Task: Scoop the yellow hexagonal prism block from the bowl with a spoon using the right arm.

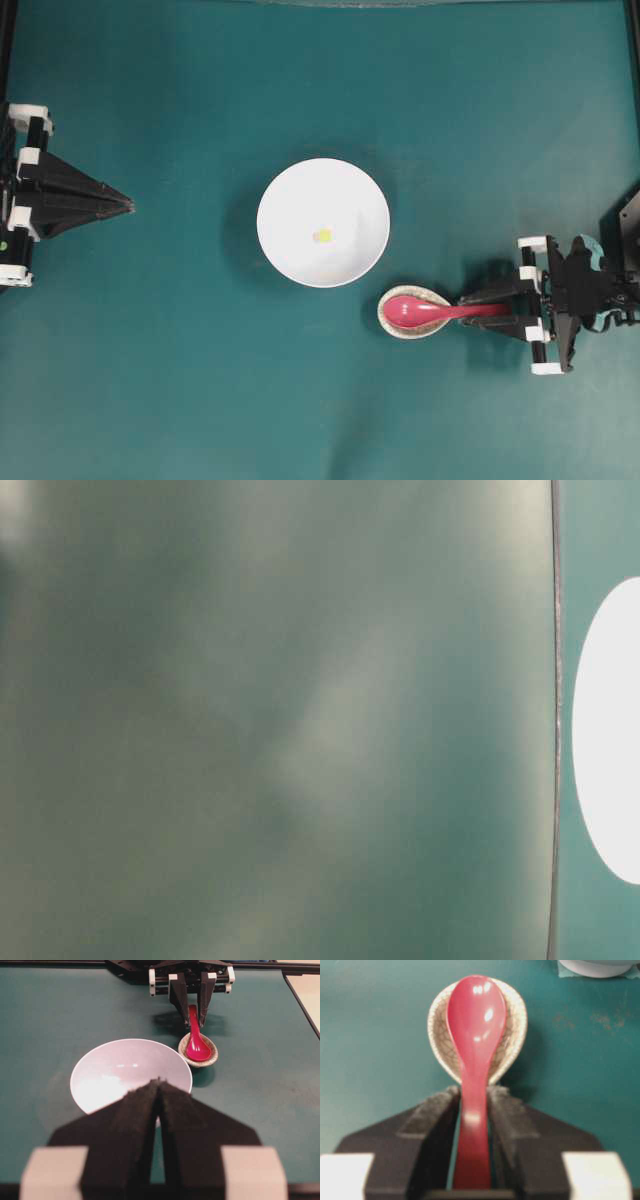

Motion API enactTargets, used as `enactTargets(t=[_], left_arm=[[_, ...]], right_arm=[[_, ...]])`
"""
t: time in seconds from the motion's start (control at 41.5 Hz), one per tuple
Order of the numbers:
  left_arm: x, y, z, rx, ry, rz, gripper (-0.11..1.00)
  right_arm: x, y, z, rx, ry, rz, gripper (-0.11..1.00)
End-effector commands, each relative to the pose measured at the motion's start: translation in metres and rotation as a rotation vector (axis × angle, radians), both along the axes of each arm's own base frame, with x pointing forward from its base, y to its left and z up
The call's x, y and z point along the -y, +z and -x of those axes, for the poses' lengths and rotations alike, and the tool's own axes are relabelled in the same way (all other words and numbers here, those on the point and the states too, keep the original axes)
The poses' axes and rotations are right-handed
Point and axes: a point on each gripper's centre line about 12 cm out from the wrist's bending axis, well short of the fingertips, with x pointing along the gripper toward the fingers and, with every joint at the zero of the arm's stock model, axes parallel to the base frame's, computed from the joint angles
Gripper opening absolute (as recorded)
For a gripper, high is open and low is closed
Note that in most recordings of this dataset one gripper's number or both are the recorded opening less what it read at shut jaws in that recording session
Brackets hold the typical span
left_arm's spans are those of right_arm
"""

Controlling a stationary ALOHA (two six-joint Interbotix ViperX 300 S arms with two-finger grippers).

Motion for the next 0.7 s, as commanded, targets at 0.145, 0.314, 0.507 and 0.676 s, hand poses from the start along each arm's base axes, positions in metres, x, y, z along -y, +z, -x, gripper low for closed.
enactTargets(t=[0.145,0.314,0.507,0.676], left_arm=[[0.000,0.008,-0.003,0.020,-0.002,-0.001,0.00],[0.000,0.008,-0.003,0.020,-0.002,-0.001,0.00],[0.000,0.008,-0.003,0.018,-0.002,0.000,0.00],[0.001,0.008,-0.003,0.020,-0.003,0.001,0.00]], right_arm=[[0.000,0.007,0.000,0.031,-0.004,-0.012,0.24],[0.008,0.020,0.007,0.059,-0.012,-0.028,0.24],[0.018,0.040,0.007,0.091,-0.034,-0.025,0.24],[0.028,0.057,-0.001,0.039,-0.053,-0.002,0.24]])
